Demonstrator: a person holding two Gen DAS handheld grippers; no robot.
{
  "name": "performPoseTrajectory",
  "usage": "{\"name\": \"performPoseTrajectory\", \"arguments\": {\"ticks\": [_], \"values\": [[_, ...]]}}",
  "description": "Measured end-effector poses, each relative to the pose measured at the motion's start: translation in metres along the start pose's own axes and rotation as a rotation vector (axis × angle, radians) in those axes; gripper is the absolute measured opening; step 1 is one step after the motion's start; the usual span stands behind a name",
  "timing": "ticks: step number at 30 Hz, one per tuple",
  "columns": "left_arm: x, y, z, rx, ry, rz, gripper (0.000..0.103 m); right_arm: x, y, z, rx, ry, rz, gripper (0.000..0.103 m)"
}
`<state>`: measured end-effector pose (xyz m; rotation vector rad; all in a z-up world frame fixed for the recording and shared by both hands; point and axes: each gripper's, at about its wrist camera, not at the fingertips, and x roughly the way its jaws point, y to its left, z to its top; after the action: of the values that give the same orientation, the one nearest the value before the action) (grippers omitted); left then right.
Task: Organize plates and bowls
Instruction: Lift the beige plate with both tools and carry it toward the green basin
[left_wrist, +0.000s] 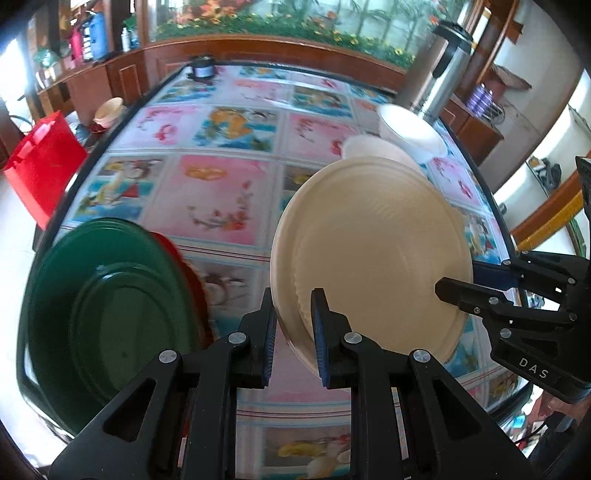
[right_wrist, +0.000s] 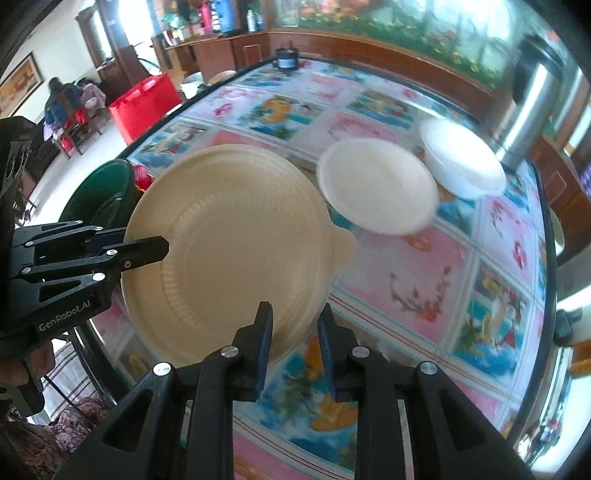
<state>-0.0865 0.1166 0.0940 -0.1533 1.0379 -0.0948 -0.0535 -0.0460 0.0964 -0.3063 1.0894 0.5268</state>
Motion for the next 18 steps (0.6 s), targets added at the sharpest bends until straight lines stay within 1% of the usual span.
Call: {"name": "performPoseTrajectory", "arguments": {"ticks": [6,18], "values": [[-0.015,0.026,0.001,-0.041,-0.031,0.012,0.017,-0.002,0.026,0.019,-0.058,-0.014,0.003,0.026],[-0.037,0.052,0.001,-0.09,-0.079,0.005,0.017,-0.012,0.056,0.033,-0.118,-0.032,0.003,0.027]]}}
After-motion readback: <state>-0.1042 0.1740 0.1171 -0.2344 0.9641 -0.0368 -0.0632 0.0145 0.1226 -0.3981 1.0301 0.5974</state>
